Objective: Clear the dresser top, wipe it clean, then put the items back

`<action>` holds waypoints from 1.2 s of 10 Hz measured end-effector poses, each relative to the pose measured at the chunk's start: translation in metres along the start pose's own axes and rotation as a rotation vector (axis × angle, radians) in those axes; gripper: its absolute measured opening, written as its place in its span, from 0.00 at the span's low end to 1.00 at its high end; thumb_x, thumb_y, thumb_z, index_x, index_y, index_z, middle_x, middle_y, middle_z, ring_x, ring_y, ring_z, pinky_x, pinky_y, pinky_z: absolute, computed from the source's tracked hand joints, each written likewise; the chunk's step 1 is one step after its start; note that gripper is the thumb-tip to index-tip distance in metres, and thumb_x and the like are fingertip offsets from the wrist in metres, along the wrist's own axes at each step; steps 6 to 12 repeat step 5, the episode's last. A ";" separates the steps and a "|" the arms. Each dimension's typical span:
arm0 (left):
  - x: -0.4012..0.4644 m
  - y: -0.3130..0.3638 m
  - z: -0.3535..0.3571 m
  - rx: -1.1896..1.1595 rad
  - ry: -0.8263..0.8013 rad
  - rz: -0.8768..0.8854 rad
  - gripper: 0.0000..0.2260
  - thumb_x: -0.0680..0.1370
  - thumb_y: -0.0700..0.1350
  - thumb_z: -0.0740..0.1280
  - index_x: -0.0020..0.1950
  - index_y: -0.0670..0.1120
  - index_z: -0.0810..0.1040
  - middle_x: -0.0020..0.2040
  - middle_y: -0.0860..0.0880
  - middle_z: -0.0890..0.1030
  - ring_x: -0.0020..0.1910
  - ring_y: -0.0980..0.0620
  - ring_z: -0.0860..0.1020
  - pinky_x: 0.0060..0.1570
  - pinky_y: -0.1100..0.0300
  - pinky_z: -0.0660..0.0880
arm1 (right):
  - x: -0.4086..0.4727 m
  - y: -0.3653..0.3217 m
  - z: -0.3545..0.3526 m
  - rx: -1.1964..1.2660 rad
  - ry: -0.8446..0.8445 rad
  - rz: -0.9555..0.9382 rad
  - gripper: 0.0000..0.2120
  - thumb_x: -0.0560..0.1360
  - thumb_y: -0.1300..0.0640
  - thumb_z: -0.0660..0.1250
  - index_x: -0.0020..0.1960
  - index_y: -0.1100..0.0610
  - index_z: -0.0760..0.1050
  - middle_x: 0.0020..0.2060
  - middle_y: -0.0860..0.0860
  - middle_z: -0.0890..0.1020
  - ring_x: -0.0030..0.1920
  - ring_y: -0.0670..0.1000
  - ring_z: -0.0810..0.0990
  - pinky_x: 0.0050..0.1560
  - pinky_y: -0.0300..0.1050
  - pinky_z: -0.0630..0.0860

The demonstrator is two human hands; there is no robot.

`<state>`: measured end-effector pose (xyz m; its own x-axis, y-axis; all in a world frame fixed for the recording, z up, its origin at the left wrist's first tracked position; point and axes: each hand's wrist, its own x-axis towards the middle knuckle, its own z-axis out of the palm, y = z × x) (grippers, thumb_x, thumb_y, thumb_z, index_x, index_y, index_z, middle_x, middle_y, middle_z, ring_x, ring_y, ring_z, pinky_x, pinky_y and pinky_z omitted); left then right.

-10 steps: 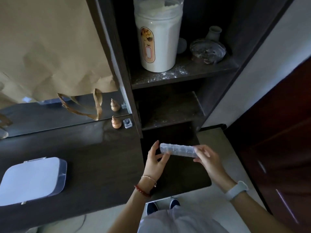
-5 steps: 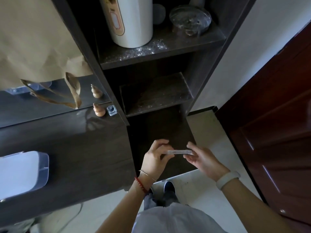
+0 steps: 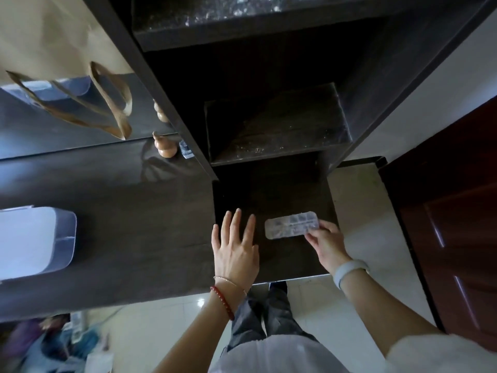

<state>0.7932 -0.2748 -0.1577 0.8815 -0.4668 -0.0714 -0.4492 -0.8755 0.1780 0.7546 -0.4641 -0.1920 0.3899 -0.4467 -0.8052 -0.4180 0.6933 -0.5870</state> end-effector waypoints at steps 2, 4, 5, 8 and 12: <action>-0.023 -0.019 0.013 0.036 0.067 -0.169 0.27 0.69 0.48 0.64 0.67 0.43 0.65 0.68 0.39 0.69 0.69 0.42 0.57 0.67 0.45 0.54 | 0.030 0.019 0.016 -0.091 0.065 -0.026 0.15 0.74 0.74 0.59 0.57 0.62 0.69 0.58 0.63 0.73 0.56 0.57 0.74 0.56 0.48 0.73; -0.028 -0.022 0.019 0.065 0.019 -0.208 0.29 0.70 0.49 0.58 0.69 0.40 0.62 0.70 0.37 0.65 0.70 0.40 0.56 0.69 0.44 0.52 | 0.043 0.020 0.024 -0.276 0.102 -0.059 0.17 0.77 0.71 0.55 0.64 0.64 0.68 0.62 0.63 0.72 0.58 0.58 0.74 0.59 0.49 0.74; -0.027 -0.020 0.022 0.057 0.026 -0.216 0.31 0.68 0.48 0.65 0.69 0.39 0.63 0.70 0.36 0.66 0.70 0.39 0.55 0.68 0.45 0.49 | 0.040 0.021 0.023 -0.380 0.142 -0.070 0.17 0.77 0.68 0.55 0.65 0.62 0.68 0.61 0.62 0.73 0.50 0.54 0.75 0.58 0.51 0.75; -0.027 -0.020 0.022 0.057 0.026 -0.216 0.31 0.68 0.48 0.65 0.69 0.39 0.63 0.70 0.36 0.66 0.70 0.39 0.55 0.68 0.45 0.49 | 0.040 0.021 0.023 -0.380 0.142 -0.070 0.17 0.77 0.68 0.55 0.65 0.62 0.68 0.61 0.62 0.73 0.50 0.54 0.75 0.58 0.51 0.75; -0.027 -0.020 0.022 0.057 0.026 -0.216 0.31 0.68 0.48 0.65 0.69 0.39 0.63 0.70 0.36 0.66 0.70 0.39 0.55 0.68 0.45 0.49 | 0.040 0.021 0.023 -0.380 0.142 -0.070 0.17 0.77 0.68 0.55 0.65 0.62 0.68 0.61 0.62 0.73 0.50 0.54 0.75 0.58 0.51 0.75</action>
